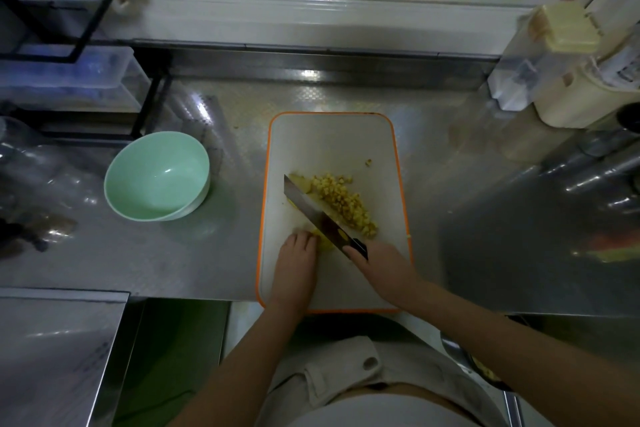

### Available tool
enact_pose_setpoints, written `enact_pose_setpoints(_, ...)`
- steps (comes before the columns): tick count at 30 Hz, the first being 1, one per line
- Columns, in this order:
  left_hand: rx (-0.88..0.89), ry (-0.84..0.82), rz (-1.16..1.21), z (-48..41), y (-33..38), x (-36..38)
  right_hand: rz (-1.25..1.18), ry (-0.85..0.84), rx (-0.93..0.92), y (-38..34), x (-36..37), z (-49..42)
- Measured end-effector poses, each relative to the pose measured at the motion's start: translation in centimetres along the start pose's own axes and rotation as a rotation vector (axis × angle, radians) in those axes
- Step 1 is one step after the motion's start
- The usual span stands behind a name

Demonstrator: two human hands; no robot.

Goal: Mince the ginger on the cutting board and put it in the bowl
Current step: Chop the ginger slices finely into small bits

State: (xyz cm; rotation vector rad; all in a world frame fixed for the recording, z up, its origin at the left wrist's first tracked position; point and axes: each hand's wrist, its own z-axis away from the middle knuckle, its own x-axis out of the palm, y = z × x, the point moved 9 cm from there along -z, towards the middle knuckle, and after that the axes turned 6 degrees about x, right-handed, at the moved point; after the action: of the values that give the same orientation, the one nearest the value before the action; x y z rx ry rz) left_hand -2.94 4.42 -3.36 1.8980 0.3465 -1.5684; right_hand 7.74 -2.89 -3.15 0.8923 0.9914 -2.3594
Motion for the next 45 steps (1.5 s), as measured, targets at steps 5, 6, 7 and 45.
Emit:
enact_pose_setpoints(5,0.028,0.051,0.062,0.0,0.0,-0.5,0.015,-0.034,0.016,0.0,0.3,0.1)
enact_pose_setpoints(6,0.023,0.054,0.063,0.0,0.1,-0.6,0.025,-0.034,0.017,0.0,0.3,0.1)
enact_pose_setpoints(7,0.020,0.058,0.072,0.0,0.2,-0.8,0.034,-0.033,0.021,-0.1,0.3,0.1)
enact_pose_setpoints(45,-0.145,-0.012,0.169,0.4,-1.6,-0.2,-0.095,0.025,-0.041,-0.3,-0.8,0.5)
